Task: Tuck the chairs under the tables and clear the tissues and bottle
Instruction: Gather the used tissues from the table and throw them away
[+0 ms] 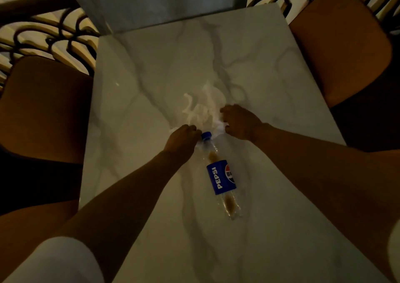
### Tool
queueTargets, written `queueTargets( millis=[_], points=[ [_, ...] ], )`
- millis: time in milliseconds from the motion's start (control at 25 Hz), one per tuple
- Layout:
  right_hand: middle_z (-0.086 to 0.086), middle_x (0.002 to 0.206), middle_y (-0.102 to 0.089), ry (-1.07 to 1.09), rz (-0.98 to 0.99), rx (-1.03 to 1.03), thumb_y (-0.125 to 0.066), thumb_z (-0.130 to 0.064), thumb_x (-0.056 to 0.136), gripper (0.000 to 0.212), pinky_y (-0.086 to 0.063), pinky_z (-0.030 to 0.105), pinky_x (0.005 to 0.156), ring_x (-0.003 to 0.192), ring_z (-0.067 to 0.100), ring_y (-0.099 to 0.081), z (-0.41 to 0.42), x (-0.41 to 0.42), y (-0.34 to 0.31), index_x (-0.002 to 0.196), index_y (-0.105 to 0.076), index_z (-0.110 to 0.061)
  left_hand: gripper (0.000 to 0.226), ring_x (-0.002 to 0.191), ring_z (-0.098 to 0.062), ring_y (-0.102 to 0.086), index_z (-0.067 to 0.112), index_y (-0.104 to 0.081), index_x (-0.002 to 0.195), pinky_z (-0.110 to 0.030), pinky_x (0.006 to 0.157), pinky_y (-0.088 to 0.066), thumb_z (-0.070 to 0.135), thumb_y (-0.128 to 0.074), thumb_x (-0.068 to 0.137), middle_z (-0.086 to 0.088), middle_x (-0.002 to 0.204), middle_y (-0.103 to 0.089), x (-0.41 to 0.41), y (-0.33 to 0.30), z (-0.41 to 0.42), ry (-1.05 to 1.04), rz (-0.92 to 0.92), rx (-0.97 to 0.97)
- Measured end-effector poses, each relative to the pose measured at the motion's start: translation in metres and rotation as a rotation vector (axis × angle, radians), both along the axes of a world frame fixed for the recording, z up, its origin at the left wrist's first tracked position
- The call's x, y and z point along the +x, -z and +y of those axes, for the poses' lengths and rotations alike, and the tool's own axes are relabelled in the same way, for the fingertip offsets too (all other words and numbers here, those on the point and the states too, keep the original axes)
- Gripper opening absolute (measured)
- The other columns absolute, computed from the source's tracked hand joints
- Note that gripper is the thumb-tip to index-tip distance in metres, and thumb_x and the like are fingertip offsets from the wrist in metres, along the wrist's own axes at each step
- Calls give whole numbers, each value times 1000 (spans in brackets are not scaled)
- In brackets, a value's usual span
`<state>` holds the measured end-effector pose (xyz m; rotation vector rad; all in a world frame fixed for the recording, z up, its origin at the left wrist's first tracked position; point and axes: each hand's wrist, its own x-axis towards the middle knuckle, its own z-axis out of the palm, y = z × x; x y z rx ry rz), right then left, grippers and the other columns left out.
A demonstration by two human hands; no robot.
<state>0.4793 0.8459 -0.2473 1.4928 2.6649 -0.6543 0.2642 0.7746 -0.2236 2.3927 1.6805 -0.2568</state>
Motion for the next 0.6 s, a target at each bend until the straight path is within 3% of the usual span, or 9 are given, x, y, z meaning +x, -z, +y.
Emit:
queueTargets(
  millis=[80,200,280,360,440,520,600],
  points=[
    [24,121,-57,82,78,-3,-62,-12,91,25,-41,40,91,111,40,-55,-6,-3,-1,108,-63,5,51,103,-30,-62,13,-46,132,-39,86,-52,11,-70,87,-12,112,-64,-2,1,-2,-63,-93,-18],
    [22,105,-60,183,171,42,-64,-10,88,17,-37,34,74,98,39,-58,-22,0,-4,101,-61,2,78,110,-34,-61,15,-28,146,-43,93,-54,13,-75,84,-16,126,-59,-6,0,2,-205,-228,-90],
    [17,108,-64,340,293,2,-70,-13,85,35,-40,28,74,98,33,-63,-35,2,-6,116,-54,-7,98,110,-34,-59,18,-15,156,-42,94,-53,12,-79,81,-18,143,-41,-9,-4,10,-252,-272,-107],
    [16,115,-66,481,408,-102,-75,-14,83,68,-45,26,78,103,30,-64,-44,4,-8,141,-39,-13,121,98,-31,-59,24,5,158,-36,86,-54,9,-83,77,-21,152,-21,-8,-9,24,-256,-231,-135],
    [18,122,-64,490,370,-182,-75,-19,84,88,-47,30,85,109,30,-63,-46,5,-7,154,-21,-14,133,105,-34,-59,26,20,155,-36,87,-55,8,-84,75,-23,160,-3,-3,-11,44,-284,-134,-184],
    [19,132,-59,512,354,-240,-73,-23,87,89,-46,34,96,120,32,-59,-44,5,-7,156,-18,-12,125,121,-39,-54,18,14,157,-40,98,-52,11,-83,78,-22,163,0,1,-7,63,-340,-48,-236],
    [17,136,-58,535,410,-261,-73,-23,88,77,-43,29,97,124,31,-56,-42,7,-7,151,-32,-10,98,122,-34,-56,10,-22,155,-38,100,-50,25,-82,79,-18,155,-34,2,1,76,-341,-38,-240]
  ],
)
